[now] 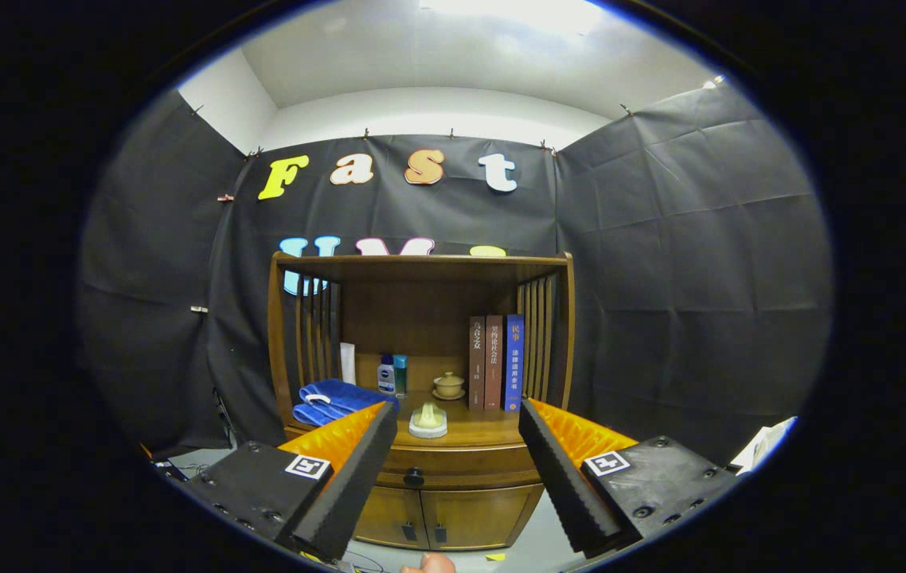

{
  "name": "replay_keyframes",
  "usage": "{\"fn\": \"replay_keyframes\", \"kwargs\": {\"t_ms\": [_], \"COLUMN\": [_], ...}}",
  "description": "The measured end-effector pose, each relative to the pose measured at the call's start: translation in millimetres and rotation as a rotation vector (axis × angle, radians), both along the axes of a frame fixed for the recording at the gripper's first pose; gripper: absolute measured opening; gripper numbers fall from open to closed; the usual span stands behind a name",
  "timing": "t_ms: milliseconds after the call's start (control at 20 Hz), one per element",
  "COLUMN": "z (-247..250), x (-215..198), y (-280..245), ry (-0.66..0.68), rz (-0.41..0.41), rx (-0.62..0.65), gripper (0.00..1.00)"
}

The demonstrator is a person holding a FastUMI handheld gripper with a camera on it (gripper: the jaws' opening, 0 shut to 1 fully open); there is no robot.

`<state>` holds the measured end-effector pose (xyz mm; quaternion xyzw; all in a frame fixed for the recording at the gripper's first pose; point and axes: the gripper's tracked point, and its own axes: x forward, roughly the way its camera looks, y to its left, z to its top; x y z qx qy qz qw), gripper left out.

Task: Pull open the drawer, take out the items inside it, and place them on the countertop above the cabinet.

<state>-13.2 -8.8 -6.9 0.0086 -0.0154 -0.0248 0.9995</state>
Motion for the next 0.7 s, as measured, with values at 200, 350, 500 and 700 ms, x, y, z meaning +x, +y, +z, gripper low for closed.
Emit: {"fn": "replay_keyframes", "kwargs": {"t_ms": [200, 350, 500, 700], "z": [-3.0, -0.7, 0.8, -0.7], "x": [-5.2, -6.8, -6.9, -8.5], "y": [-1.8, -2.9, -3.0, 1.5], "ry": [0.011, 0.008, 0.006, 0.009], "rz": [0.002, 0.005, 0.004, 0.015], "rx": [-0.003, 0.002, -0.009, -0.005], "gripper": [1.00, 1.00, 1.00, 1.00]}}
